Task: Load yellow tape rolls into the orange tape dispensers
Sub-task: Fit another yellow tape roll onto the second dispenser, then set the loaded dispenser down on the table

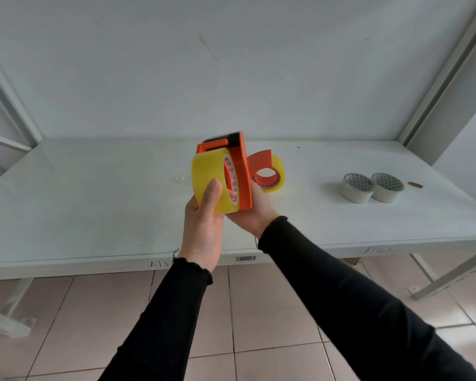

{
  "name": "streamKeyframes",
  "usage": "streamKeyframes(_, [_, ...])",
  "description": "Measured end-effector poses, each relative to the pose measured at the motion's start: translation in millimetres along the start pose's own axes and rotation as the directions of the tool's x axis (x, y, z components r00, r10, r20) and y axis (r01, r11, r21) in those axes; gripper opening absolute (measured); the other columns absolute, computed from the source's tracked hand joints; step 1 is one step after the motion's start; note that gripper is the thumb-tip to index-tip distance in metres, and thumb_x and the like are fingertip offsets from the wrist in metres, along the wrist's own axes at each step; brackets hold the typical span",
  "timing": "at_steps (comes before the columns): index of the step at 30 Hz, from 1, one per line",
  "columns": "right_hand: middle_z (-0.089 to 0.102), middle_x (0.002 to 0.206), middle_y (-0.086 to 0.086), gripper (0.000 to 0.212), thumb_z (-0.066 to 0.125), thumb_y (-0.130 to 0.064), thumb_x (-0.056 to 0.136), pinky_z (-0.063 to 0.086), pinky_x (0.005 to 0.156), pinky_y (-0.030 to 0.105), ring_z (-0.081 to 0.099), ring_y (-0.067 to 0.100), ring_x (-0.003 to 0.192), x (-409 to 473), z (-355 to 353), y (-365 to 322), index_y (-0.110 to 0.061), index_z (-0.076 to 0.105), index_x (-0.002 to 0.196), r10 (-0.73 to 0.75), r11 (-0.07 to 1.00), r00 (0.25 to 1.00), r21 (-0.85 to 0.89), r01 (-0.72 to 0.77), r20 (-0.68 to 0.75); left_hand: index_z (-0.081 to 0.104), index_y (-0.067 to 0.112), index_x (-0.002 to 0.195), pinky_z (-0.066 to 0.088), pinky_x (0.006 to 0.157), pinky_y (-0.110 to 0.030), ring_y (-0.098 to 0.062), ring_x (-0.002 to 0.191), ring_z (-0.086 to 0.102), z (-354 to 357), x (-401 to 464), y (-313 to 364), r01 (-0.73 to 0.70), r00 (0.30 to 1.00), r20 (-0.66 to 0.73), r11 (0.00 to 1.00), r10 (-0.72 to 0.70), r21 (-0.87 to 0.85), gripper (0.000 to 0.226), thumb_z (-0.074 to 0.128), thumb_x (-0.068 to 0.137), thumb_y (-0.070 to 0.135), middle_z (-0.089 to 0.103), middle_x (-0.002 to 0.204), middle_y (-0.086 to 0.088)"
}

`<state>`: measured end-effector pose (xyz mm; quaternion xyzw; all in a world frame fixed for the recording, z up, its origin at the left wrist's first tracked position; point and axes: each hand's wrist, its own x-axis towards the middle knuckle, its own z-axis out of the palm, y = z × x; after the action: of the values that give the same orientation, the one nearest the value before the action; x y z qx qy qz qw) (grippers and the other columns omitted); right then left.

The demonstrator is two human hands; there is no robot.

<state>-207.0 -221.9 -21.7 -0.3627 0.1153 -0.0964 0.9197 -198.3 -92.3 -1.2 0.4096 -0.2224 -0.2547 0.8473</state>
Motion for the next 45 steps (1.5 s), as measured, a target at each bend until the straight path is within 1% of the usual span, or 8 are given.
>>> streamKeyframes(6, [0.044,0.158,0.014,0.073,0.047,-0.062,0.099,0.017,0.128,0.047,0.038,0.030,0.149,-17,27,29,-0.011,0.047,0.152,-0.002,0.994,1.000,0.112,0.002,-0.001,0.054,-0.016,0.122,0.054,0.093,-0.033,-0.022,0.109,0.070,1,2,15,-0.045,0.995,-0.095,0.998,0.040,-0.053,0.082,0.067,0.074,0.050,0.071,0.114,-0.015])
streamKeyframes(9, [0.050,0.155,0.009,0.088,0.046,-0.078,0.088,0.023,0.126,0.045,0.041,0.026,0.148,-25,32,32,-0.016,0.050,0.150,0.002,0.995,1.000,0.101,-0.005,0.030,0.064,-0.001,0.104,0.055,0.090,-0.033,-0.021,0.106,0.071,-6,6,14,-0.007,0.992,-0.125,1.000,0.009,0.015,0.069,0.065,0.072,0.060,0.073,0.110,-0.012])
streamKeyframes(18, [0.063,0.129,0.019,0.045,0.060,-0.012,0.096,0.052,0.099,0.062,0.064,0.034,0.118,-17,32,-4,-0.004,0.053,0.140,-0.153,0.952,0.974,-0.289,0.100,-0.168,0.052,0.021,0.132,0.035,0.110,-0.030,0.000,0.123,0.055,-36,17,7,0.144,0.988,-0.102,0.910,-0.113,0.389,0.062,0.050,0.088,0.066,0.064,0.130,0.007])
streamKeyframes(23, [0.066,0.108,-0.001,0.057,0.057,-0.008,0.089,0.059,0.092,0.047,0.066,0.023,0.098,-11,25,-66,-0.033,0.053,0.141,-0.420,0.260,0.907,-0.961,0.093,-0.026,0.060,0.019,0.126,0.036,0.098,-0.027,-0.010,0.128,0.052,-78,26,23,0.209,0.977,-0.144,0.543,-0.160,0.813,0.042,0.063,0.092,0.044,0.060,0.134,0.007])
streamKeyframes(27, [0.053,0.129,-0.001,0.063,0.054,-0.026,0.089,0.053,0.087,0.040,0.062,0.027,0.105,-5,19,-87,-0.049,0.042,0.146,-0.235,-0.468,0.967,-0.883,-0.026,0.096,0.061,0.021,0.125,0.041,0.095,-0.037,-0.028,0.131,0.043,-108,28,29,0.126,0.992,-0.128,-0.099,-0.020,0.987,0.036,0.058,0.093,0.038,0.060,0.133,-0.004])
streamKeyframes(29, [0.051,0.135,-0.001,0.059,0.052,-0.030,0.092,0.048,0.078,0.036,0.063,0.028,0.107,-4,18,-86,-0.049,0.041,0.148,-0.111,-0.681,0.983,-0.732,0.032,0.147,0.061,0.022,0.125,0.041,0.096,-0.039,-0.030,0.131,0.042,-114,28,27,0.119,0.991,-0.129,-0.244,-0.027,0.963,0.036,0.058,0.092,0.037,0.061,0.134,-0.004])
streamKeyframes(38, [0.049,0.136,0.004,0.067,0.055,-0.023,0.090,0.057,0.078,0.044,0.061,0.030,0.113,19,-6,-75,-0.043,0.036,0.150,0.139,-0.854,0.988,-0.498,0.150,0.061,0.060,0.026,0.126,0.041,0.098,-0.037,-0.027,0.133,0.042,-117,36,17,0.080,0.991,-0.104,-0.258,-0.083,0.963,0.036,0.057,0.092,0.038,0.058,0.138,0.001])
streamKeyframes(45, [0.047,0.150,-0.004,0.082,0.045,-0.086,0.078,0.039,0.111,0.045,0.045,0.024,0.138,36,38,-84,-0.041,0.046,0.146,0.216,-0.795,0.964,-0.601,0.082,-0.154,0.058,0.026,0.128,0.040,0.100,-0.038,-0.025,0.134,0.041,-115,38,12,0.067,0.988,-0.099,-0.253,-0.119,0.965,0.037,0.055,0.093,0.037,0.057,0.138,0.002])
